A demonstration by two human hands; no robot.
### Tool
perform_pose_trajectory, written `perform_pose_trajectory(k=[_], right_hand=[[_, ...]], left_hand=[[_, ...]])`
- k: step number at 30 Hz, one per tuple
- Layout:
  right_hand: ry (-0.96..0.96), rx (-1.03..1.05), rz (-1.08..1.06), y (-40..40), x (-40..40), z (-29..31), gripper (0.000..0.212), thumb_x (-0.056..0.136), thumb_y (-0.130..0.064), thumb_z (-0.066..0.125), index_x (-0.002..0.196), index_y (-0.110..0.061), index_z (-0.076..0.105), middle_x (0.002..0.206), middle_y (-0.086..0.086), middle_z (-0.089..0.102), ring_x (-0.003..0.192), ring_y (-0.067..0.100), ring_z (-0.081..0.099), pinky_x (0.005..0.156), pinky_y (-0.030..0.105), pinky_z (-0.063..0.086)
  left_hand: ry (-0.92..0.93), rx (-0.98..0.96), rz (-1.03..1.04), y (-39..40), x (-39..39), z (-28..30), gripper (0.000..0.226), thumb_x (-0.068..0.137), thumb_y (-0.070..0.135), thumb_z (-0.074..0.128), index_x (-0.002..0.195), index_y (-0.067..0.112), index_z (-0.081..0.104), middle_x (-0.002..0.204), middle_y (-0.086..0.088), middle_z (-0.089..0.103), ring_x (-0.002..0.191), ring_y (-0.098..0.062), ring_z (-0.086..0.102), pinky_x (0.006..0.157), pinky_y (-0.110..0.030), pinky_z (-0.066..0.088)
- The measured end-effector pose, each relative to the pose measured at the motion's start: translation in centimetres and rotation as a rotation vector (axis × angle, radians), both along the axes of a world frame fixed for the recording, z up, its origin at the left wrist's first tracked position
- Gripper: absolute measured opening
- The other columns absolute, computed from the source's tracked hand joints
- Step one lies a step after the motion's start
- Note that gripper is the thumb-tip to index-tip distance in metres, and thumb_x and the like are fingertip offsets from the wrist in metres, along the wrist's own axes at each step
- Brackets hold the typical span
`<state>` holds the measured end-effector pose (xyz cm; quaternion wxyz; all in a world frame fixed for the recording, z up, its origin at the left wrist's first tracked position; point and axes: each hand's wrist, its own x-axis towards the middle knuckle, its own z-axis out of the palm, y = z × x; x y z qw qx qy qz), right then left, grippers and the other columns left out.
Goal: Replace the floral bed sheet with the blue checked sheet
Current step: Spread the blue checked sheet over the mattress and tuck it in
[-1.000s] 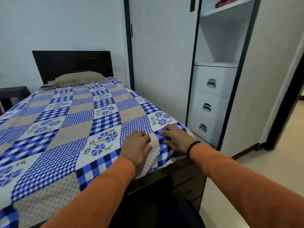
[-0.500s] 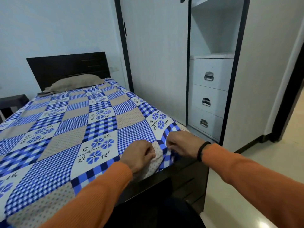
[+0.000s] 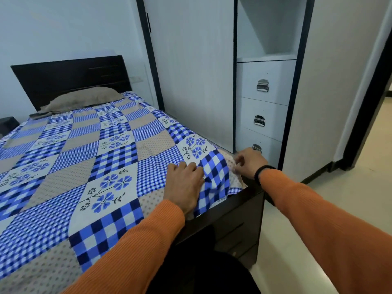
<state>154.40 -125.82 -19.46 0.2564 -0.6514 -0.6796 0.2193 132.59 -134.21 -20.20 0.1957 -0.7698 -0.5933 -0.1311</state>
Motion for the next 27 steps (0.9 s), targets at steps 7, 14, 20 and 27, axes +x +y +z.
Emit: perform_pose_trajectory(k=[7, 14, 20, 27], right_hand=[[-0.207, 0.103, 0.019, -1.1, 4.5, -0.2, 0.019, 0.087, -0.015, 0.075, 0.072, -0.022, 0.066, 0.077, -0.005, 0.065, 0.076, 0.013, 0.062, 0.064, 0.022, 0.042], [-0.306, 0.109, 0.049, -2.7, 8.7, 0.2, 0.021, 0.085, -0.012, 0.075, 0.074, -0.026, 0.063, 0.078, -0.007, 0.064, 0.073, 0.008, 0.059, 0.062, 0.02, 0.041], [-0.256, 0.059, -0.014, -0.2, 5.1, -2.5, 0.017, 0.083, -0.016, 0.07, 0.072, -0.025, 0.06, 0.087, 0.003, 0.068, 0.082, 0.023, 0.065, 0.074, 0.033, 0.055], [-0.234, 0.151, 0.052, -1.6, 1.5, -3.1, 0.017, 0.092, -0.032, 0.069, 0.082, -0.025, 0.058, 0.086, -0.004, 0.061, 0.078, 0.013, 0.057, 0.065, 0.028, 0.043]], left_hand=[[-0.325, -0.156, -0.13, 0.4, 0.1, 1.4, 0.016, 0.097, 0.039, 0.061, 0.092, 0.025, 0.067, 0.089, 0.011, 0.063, 0.085, -0.008, 0.057, 0.088, -0.034, 0.053], [-0.195, -0.375, -0.377, -3.7, 4.0, -2.0, 0.017, 0.1, 0.044, 0.053, 0.099, 0.029, 0.06, 0.101, 0.01, 0.062, 0.096, -0.01, 0.056, 0.087, -0.035, 0.049], [-0.42, -0.252, -0.021, -2.0, 1.2, -3.1, 0.031, 0.103, 0.05, 0.04, 0.095, 0.031, 0.064, 0.092, 0.013, 0.063, 0.083, -0.005, 0.058, 0.081, -0.03, 0.053], [-0.496, -0.742, 0.129, -0.5, 1.1, -5.1, 0.055, 0.108, 0.046, 0.025, 0.122, 0.013, 0.067, 0.134, -0.012, 0.062, 0.119, -0.029, 0.058, 0.108, -0.041, 0.042]])
